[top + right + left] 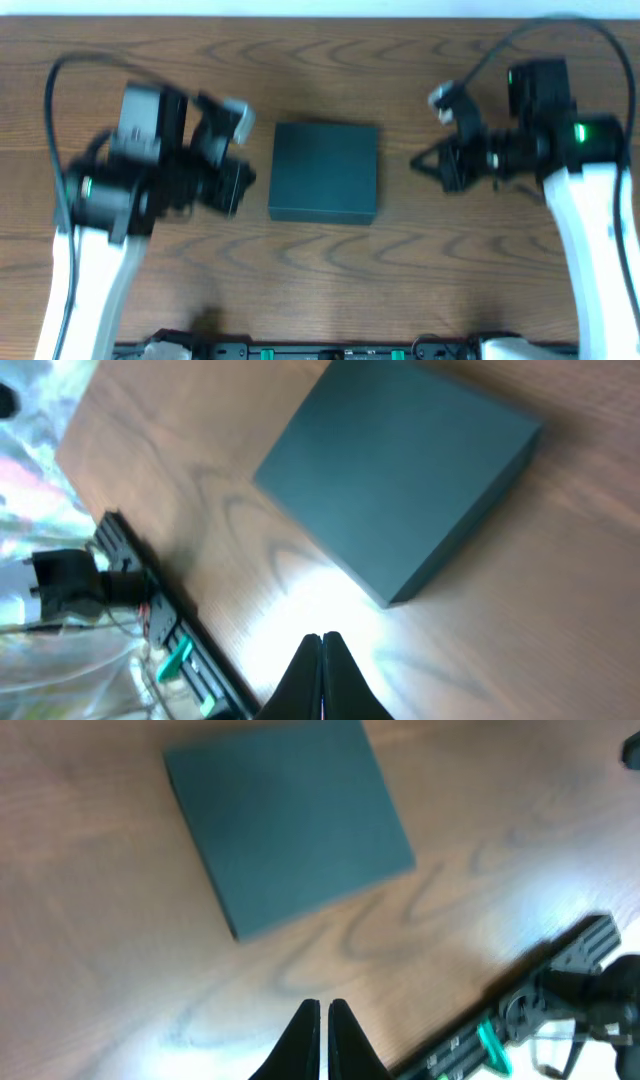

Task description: Pack container

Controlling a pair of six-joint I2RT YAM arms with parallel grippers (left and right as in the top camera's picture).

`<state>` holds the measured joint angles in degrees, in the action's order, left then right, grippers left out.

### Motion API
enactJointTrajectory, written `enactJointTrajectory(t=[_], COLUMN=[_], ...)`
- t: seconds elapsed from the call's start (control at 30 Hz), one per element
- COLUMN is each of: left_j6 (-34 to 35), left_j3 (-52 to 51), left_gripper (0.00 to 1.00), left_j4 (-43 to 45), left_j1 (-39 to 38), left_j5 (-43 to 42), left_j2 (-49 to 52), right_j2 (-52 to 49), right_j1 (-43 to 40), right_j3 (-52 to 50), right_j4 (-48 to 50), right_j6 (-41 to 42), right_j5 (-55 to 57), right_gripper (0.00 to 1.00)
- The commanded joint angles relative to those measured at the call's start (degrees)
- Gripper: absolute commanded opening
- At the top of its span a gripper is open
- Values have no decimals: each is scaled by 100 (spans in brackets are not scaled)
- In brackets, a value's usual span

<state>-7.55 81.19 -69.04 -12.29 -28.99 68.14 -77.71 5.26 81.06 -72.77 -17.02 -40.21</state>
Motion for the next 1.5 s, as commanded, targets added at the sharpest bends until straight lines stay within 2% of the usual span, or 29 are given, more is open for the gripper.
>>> enactJointTrajectory(t=[0.0,0.17,0.3,0.33,0.37,0.4,0.43,0.47,0.7,1.13,1.23,1.4,1.47], left_j6=[55,629,1084,1172,1244,1322,1405,1447,1506,1499,1351,1329,1329], left_j3=[-984,-2367,-3067,-3154,-3220,-3263,-3268,-3270,-3272,-3270,-3272,-3657,-4111], left_gripper=[6,6,6,6,6,27,85,95,95,95,95,95,95], left_j4=[-20,7,7,7,17,35,35,46,-555,-575,-308,1274,1637], left_j1=[-20,-20,-20,-20,-20,-20,-15,-13,-15,-15,-15,-11,20], left_j5=[-68,-107,-105,-103,-101,-83,-46,-44,-50,-42,579,2835,3381], left_j2=[-1038,-2953,-3936,-4074,-4177,-4251,-4262,-4260,-4260,-4260,-4269,-4690,-5003], right_j2=[994,3012,4319,4535,4721,4909,5021,5097,5156,5156,5156,5156,5156], right_j1=[205,382,382,382,382,382,382,382,380,380,380,380,380], right_j3=[-999,-2728,-3528,-3620,-3683,-3727,-3746,-3759,-3768,-3768,-3768,-3768,-3768], right_j4=[57,59,-48,-79,-105,-149,-192,-256,-328,-330,-330,-330,-330], right_j6=[219,922,1541,1670,1792,1950,2087,2208,2529,2529,2529,2529,2529], right_j5=[-52,-52,-52,-50,-50,-48,-46,-48,-22,-22,-22,-22,-22], right_gripper=[2,2,1,3,14,45,86,99,99,99,99,99,99])
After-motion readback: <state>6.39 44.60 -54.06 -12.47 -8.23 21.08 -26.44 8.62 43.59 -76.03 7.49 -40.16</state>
